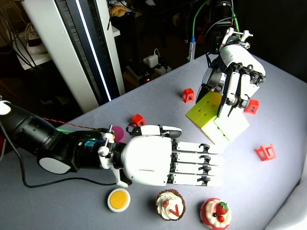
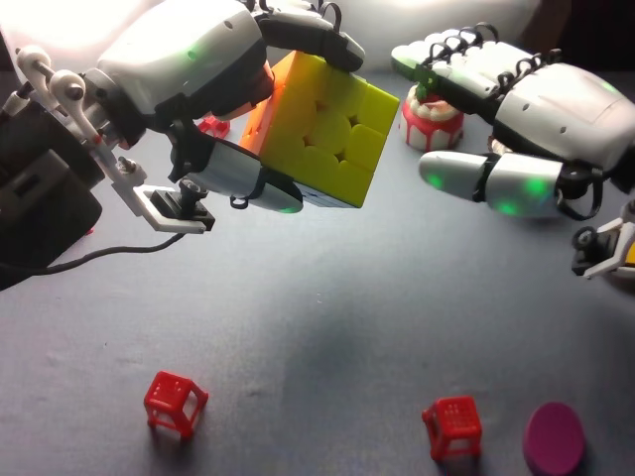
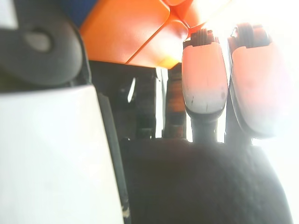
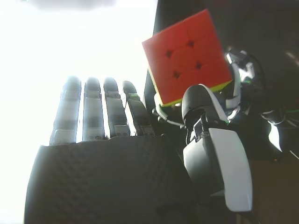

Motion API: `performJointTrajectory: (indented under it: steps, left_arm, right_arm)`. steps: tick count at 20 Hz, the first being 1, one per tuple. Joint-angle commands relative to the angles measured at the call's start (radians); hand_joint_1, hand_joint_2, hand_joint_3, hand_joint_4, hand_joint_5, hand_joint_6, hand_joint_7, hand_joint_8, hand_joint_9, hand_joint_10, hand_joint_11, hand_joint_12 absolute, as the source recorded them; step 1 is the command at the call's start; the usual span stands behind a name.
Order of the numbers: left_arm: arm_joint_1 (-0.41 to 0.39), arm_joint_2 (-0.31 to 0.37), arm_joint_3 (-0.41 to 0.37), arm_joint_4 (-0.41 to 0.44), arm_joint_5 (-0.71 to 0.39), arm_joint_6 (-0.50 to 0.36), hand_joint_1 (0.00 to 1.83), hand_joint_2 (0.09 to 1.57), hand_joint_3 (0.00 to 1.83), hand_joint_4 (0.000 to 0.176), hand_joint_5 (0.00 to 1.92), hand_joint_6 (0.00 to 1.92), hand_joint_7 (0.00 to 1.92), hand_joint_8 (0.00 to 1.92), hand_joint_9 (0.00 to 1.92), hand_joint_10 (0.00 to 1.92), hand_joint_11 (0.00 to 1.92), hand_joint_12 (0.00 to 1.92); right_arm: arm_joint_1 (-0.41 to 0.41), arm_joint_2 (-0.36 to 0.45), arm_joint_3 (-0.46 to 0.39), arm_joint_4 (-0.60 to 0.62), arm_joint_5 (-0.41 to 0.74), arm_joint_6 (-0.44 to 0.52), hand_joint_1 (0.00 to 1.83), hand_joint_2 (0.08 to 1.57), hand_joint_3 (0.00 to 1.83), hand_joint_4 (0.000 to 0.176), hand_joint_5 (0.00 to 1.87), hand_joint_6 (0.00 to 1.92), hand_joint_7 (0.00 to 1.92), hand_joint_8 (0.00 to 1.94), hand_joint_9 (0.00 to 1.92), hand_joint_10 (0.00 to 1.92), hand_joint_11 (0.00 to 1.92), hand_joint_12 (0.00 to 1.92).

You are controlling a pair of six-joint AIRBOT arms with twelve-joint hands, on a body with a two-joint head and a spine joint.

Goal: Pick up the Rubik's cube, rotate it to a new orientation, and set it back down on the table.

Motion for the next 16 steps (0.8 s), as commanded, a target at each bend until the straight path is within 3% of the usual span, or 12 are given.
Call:
performJointTrajectory:
  steps: [1, 2, 3, 4, 5, 8, 9, 11, 14, 16]
  left_arm:
    - [-0.014, 0.003, 0.001, -0.021, -0.155, -0.006, 1.43, 0.7, 1.06, 0.0, 1.03, 1.92, 1.35, 1.92, 1.47, 1.92, 1.58, 1.92]
    - [-0.014, 0.003, 0.001, -0.022, -0.157, -0.006, 1.42, 0.55, 1.48, 0.0, 1.06, 1.92, 1.09, 1.92, 1.48, 1.92, 1.6, 1.92]
    - [-0.016, 0.003, 0.001, -0.022, -0.16, -0.006, 1.42, 0.49, 1.62, 0.0, 1.12, 1.92, 1.07, 1.92, 1.49, 1.92, 1.59, 1.92]
    - [-0.017, 0.003, 0.001, -0.022, -0.162, -0.005, 1.42, 0.51, 1.41, 0.0, 1.18, 1.92, 1.34, 1.92, 1.5, 1.92, 1.59, 1.92]
    - [-0.018, 0.003, 0.001, -0.022, -0.16, -0.004, 1.43, 0.57, 1.26, 0.0, 1.22, 1.92, 1.42, 1.92, 1.53, 1.92, 1.62, 1.92]
    - [-0.02, 0.001, 0.006, -0.024, -0.151, -0.003, 1.5, 0.66, 1.04, 0.0, 1.2, 1.92, 1.42, 1.92, 1.54, 1.92, 1.64, 1.92]
    - [-0.02, -0.001, 0.009, -0.025, -0.148, -0.003, 1.57, 0.66, 1.02, 0.0, 1.19, 1.92, 1.42, 1.92, 1.54, 1.92, 1.64, 1.92]
    - [-0.02, -0.002, 0.01, -0.026, -0.145, -0.003, 1.6, 0.63, 1.07, 0.0, 1.21, 1.92, 1.43, 1.92, 1.54, 1.92, 1.65, 1.92]
    - [-0.019, -0.002, 0.01, -0.028, -0.146, -0.003, 1.57, 0.59, 1.15, 0.0, 1.22, 1.92, 1.44, 1.92, 1.55, 1.92, 1.66, 1.92]
    - [-0.019, -0.002, 0.01, -0.028, -0.149, -0.003, 1.55, 0.6, 1.17, 0.0, 1.23, 1.92, 1.45, 1.92, 1.54, 1.92, 1.63, 1.92]
  right_arm:
    - [0.015, 0.003, -0.009, 0.008, 0.137, 0.005, 0.0, 1.37, 0.0, 0.0, 0.04, 0.02, 0.11, 0.01, 0.1, 0.02, 0.01, 0.26]
    - [0.015, 0.003, -0.013, 0.005, 0.14, 0.005, 0.0, 1.38, 0.0, 0.0, 0.04, 0.01, 0.13, 0.01, 0.14, 0.03, 0.0, 0.42]
    - [0.015, 0.003, -0.018, 0.002, 0.142, 0.005, 0.0, 1.39, 0.0, 0.0, 0.06, 0.02, 0.16, 0.02, 0.18, 0.04, 0.0, 0.54]
    - [0.015, 0.003, -0.021, 0.001, 0.145, 0.005, 0.0, 1.39, 0.0, 0.0, 0.1, 0.03, 0.18, 0.02, 0.18, 0.04, 0.0, 0.57]
    - [0.015, 0.003, -0.022, -0.001, 0.146, 0.005, 0.0, 1.39, 0.0, 0.0, 0.1, 0.03, 0.17, 0.01, 0.17, 0.03, 0.0, 0.53]
    - [0.015, 0.003, -0.031, -0.025, 0.147, 0.005, 0.0, 1.39, 0.0, 0.0, 0.15, 0.03, 0.22, 0.02, 0.21, 0.05, 0.0, 0.75]
    - [0.015, 0.004, -0.034, -0.034, 0.149, 0.005, 0.0, 1.39, 0.0, 0.0, 0.15, 0.03, 0.23, 0.01, 0.22, 0.05, 0.0, 0.81]
    - [0.015, 0.008, -0.041, -0.042, 0.153, 0.005, 0.0, 1.38, 0.0, 0.0, 0.12, 0.01, 0.21, 0.0, 0.19, 0.04, 0.0, 0.7]
    - [0.015, 0.017, -0.053, -0.045, 0.158, 0.005, 0.0, 1.36, 0.0, 0.0, 0.15, 0.01, 0.22, 0.0, 0.2, 0.04, 0.0, 0.79]
    - [0.015, 0.023, -0.06, -0.049, 0.16, 0.005, 0.0, 1.38, 0.0, 0.0, 0.14, 0.01, 0.18, 0.01, 0.15, 0.03, 0.0, 0.55]
